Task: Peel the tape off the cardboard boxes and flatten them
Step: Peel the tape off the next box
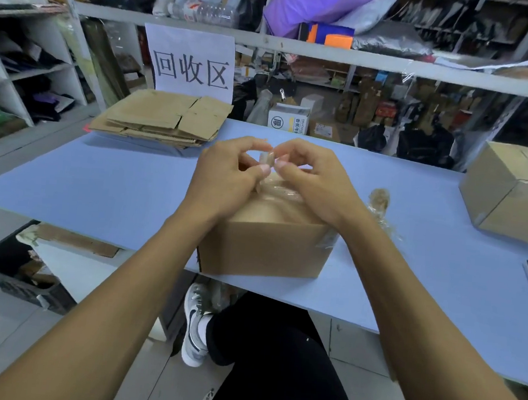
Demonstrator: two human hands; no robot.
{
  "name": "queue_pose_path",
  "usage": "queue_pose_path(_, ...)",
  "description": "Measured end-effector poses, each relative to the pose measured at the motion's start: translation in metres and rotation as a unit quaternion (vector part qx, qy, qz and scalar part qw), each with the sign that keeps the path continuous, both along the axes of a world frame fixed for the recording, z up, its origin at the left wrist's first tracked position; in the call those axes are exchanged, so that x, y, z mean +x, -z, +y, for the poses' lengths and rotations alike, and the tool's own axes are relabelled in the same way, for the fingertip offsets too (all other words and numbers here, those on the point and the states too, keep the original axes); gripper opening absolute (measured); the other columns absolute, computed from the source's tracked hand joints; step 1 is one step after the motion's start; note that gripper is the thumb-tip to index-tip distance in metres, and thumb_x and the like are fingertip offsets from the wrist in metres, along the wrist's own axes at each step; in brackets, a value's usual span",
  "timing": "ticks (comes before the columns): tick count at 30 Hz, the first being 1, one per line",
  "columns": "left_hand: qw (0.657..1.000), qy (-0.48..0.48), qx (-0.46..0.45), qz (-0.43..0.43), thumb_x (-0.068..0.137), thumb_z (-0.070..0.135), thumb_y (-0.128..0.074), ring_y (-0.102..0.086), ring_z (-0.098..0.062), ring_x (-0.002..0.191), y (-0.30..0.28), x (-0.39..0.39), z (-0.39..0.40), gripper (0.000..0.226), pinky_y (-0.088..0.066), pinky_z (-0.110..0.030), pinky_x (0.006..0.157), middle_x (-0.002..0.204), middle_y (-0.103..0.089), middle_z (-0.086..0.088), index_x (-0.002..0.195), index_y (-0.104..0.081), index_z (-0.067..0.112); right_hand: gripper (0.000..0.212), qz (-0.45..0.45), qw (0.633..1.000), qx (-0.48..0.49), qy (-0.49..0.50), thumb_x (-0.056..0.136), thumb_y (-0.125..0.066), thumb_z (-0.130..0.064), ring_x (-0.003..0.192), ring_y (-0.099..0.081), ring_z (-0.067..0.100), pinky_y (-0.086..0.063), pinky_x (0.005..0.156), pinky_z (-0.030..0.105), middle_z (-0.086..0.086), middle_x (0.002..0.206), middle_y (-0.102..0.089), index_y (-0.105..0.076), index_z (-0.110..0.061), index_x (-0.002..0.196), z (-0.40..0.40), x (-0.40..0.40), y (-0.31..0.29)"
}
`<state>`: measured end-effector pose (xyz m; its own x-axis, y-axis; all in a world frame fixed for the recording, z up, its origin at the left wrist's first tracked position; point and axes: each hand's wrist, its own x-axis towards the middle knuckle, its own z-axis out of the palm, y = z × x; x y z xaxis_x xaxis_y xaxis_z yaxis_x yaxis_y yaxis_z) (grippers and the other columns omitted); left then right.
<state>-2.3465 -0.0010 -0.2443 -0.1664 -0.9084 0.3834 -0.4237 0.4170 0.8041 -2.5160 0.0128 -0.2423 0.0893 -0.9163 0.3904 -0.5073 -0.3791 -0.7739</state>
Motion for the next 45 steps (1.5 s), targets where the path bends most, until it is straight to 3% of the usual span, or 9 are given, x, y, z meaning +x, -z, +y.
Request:
queue_pose_path(4,1.0,-0.02,0.01,0.017,0.084,0.026,-0.071,-0.066,-0.012,0.063,-0.001,-0.001,-0.001,0.002,-0.058,-0.038,0.071,0.074,-0.073,0.003,0.085,-0.07,0.025,0.046,0.091,0.996,0.012,-0.016,0.078,-0.084,-0.027,0.087,-0.061,0.013,-0.052,0.078,0.03,-0.004,0.097,-0.065,-0.051,-0.018,0.108,0.0,0.01,0.003)
queue_pose_path(7,0.999,-0.011,0.021,0.042,0.081,0.032,-0.068,-0.07,-0.023,0.065,-0.001,-0.002,-0.003,0.011,-0.06,-0.049,0.072,0.073,-0.073,-0.003,0.085,-0.068,0.022,0.044,0.098,0.995,-0.009,-0.01,0.08,-0.084,-0.023,0.084,-0.061,0.011,-0.052,0.076,0.027,-0.005,0.094,-0.065,-0.049,-0.018,0.108,-0.002,0.011,0.004)
queue_pose_path(18,1.0,-0.007,-0.008,-0.024,0.095,0.023,-0.063,-0.061,-0.012,0.061,0.002,-0.002,-0.004,0.023,-0.051,-0.034,0.072,0.061,-0.068,0.001,0.076,-0.064,0.01,0.02,-0.103,0.994,-0.002,-0.017,0.089,-0.069,0.006,0.075,-0.067,0.018,-0.057,0.071,0.027,0.005,0.085,-0.072,-0.074,-0.011,0.098,0.003,-0.004,0.006)
queue_pose_path(25,0.991,0.011,-0.033,-0.126,0.079,0.042,-0.065,-0.051,-0.006,0.061,0.008,-0.006,-0.006,0.021,-0.04,-0.03,0.061,0.056,-0.056,0.015,0.067,-0.066,0.025,0.039,-0.064,0.998,0.004,-0.016,0.083,-0.05,0.016,0.102,-0.069,0.006,-0.054,0.086,0.02,0.001,0.108,-0.073,-0.076,-0.006,0.1,0.008,-0.007,0.0)
queue_pose_path(29,0.997,0.014,-0.013,-0.07,0.077,0.028,-0.079,-0.055,-0.006,0.07,0.006,-0.003,-0.006,0.01,-0.044,-0.028,0.068,0.077,-0.066,0.011,0.08,-0.07,0.027,0.028,-0.098,0.995,0.006,-0.026,0.086,-0.063,0.008,0.1,-0.072,0.014,-0.059,0.086,0.041,-0.003,0.092,-0.066,-0.065,-0.015,0.103,0.008,-0.009,-0.001)
queue_pose_path(32,0.994,0.047,-0.017,-0.094,0.079,0.018,-0.078,-0.057,-0.01,0.077,0.003,-0.004,-0.005,0.017,-0.047,-0.031,0.075,0.092,-0.068,0.013,0.085,-0.069,0.032,0.021,-0.057,0.998,0.001,0.009,0.085,-0.075,-0.008,0.094,-0.07,0.013,-0.053,0.094,0.039,-0.005,0.079,-0.068,-0.065,-0.023,0.095,0.004,-0.007,-0.001)
queue_pose_path(36,0.997,0.015,-0.016,-0.069,0.072,0.016,-0.082,-0.056,-0.002,0.062,0.004,-0.004,-0.005,0.011,-0.044,-0.025,0.064,0.066,-0.066,0.017,0.074,-0.073,0.023,0.007,-0.038,0.997,0.017,0.063,0.095,-0.064,-0.021,0.087,-0.069,0.019,-0.055,0.088,0.048,-0.003,0.083,-0.071,-0.067,-0.023,0.089,0.003,-0.007,-0.004)
queue_pose_path(41,0.997,-0.004,-0.036,-0.064,0.071,0.003,-0.078,-0.069,-0.006,0.072,0.003,-0.005,-0.007,0.015,-0.051,-0.02,0.068,0.074,-0.073,0.009,0.073,-0.075,0.018,0.009,0.089,0.994,0.057,-0.012,0.095,-0.066,-0.025,0.096,-0.066,0.013,-0.048,0.089,0.029,-0.008,0.095,-0.074,-0.073,-0.029,0.093,0.013,-0.011,0.002)
queue_pose_path(45,0.998,0.003,-0.031,-0.061,0.071,0.005,-0.08,-0.068,-0.001,0.072,0.004,-0.005,-0.009,0.02,-0.05,-0.016,0.068,0.074,-0.073,0.012,0.073,-0.072,0.023,0.017,0.055,0.997,0.044,-0.01,0.092,-0.068,-0.011,0.098,-0.066,0.009,-0.048,0.089,0.022,-0.011,0.097,-0.074,-0.072,-0.028,0.091,0.011,-0.009,0.007)
